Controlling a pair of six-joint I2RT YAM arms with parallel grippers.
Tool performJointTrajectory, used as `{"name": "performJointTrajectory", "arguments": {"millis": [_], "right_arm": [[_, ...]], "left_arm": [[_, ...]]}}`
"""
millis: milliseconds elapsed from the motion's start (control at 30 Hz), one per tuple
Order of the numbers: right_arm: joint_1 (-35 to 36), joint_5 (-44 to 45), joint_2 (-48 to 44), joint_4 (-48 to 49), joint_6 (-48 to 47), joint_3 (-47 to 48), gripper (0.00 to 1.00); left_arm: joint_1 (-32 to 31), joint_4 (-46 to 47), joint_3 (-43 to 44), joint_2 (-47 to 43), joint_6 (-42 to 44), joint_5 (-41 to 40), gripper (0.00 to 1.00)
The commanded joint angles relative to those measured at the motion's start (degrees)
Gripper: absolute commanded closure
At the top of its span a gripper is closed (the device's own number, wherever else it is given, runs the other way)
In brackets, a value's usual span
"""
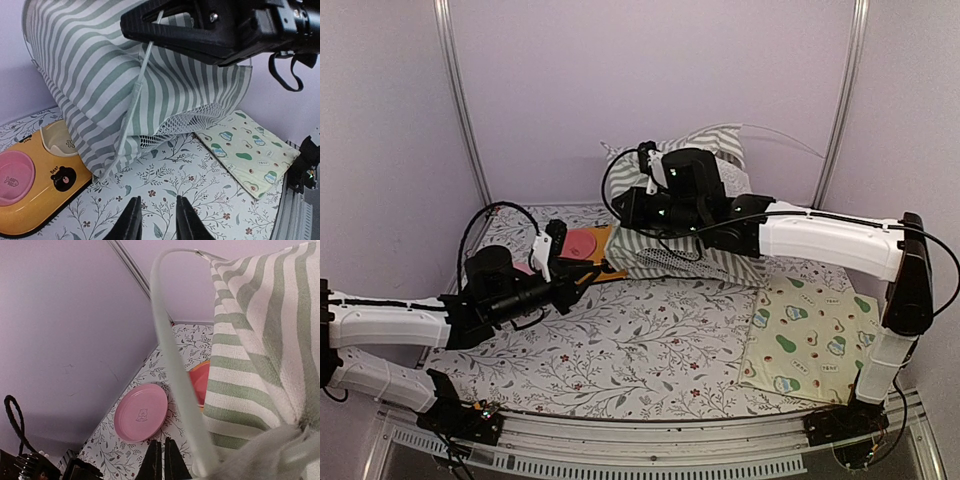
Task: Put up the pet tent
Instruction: Attach the tent pole to the pole socket of the pet tent.
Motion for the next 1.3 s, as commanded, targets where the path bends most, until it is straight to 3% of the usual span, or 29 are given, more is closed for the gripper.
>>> {"name": "performJointTrajectory", "arguments": {"millis": [0,533,667,867,1267], "right_arm": [[-0.8,3.31,0.28,0.76,-4.81,0.87,1.0],[-0.85,1.12,0.76,-1.93,-4.91,4.17,1.0],[-0.8,0.73,0.99,-3.22,-5.14,6.2,1.0],[-0.81,-0.75,0.59,-4.36,-4.15,8.2,1.0],[-0.8,-2.59,-1.15,-5.54,-1.89,8.87,1.0]], "left_arm": [[0.81,-0.22,1.09,-1.02,-0.13,0.53,0.72],[5.7,3.25,8.98,9.63,4.8,3.2,0.76],[6.27,11.73,2.51,9.74,4.48,4.96,0.63],[6.26,24.71,-1.43,16.56,6.67,5.66,0.59],[6.88,29.41,6.62,28.5,11.51,0.84,0.64]]}}
